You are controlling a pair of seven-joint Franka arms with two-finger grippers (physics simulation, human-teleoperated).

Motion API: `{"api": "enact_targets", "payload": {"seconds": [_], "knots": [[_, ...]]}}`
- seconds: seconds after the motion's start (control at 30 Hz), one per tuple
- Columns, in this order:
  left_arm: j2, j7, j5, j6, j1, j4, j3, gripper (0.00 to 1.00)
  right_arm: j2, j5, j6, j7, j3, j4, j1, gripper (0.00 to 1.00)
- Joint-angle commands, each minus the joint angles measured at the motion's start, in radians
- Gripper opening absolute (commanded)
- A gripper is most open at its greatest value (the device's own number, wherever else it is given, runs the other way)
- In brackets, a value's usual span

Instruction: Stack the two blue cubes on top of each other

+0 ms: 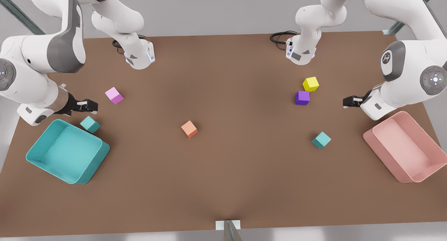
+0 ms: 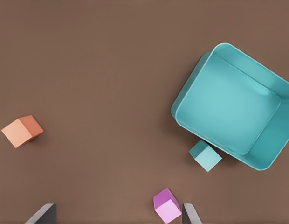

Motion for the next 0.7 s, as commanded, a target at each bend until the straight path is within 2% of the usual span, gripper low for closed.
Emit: {"api": "enact_targets", "payload": {"seconds": [0.0,0.23,0.33,0.4,0.47,0.57,0.67], "knots": [[-0.001,0.012,0.000,0.002,0.000,0.000,0.000,1.00,0.001,0.002,0.007,-0.009,0.000,0.000,0.000,1.00],[-0.001,0.012,-0.015,0.002,0.003,0.001,0.000,1.00,0.056,0.002,0.024,0.022,-0.001,-0.015,-0.038,1.00],[0.005,0.013,-0.010,0.005,0.009,0.000,0.000,1.00,0.062,-0.064,0.099,0.275,-0.007,-0.135,-0.046,1.00],[0.005,0.013,-0.013,0.005,0.009,0.000,0.000,1.00,0.007,-0.070,0.101,0.445,-0.007,-0.208,-0.045,1.00],[0.005,0.013,-0.013,0.005,0.011,0.000,0.000,1.00,-0.030,-0.057,0.156,0.448,-0.024,-0.268,-0.052,1.00],[0.005,0.013,-0.013,0.003,0.014,0.000,0.000,1.00,-0.118,-0.047,0.342,0.459,-0.027,-0.464,-0.094,1.00],[0.005,0.013,-0.010,0.005,0.015,0.001,0.000,1.00,-0.104,-0.043,0.394,0.646,-0.033,-0.521,-0.104,1.00]]}}
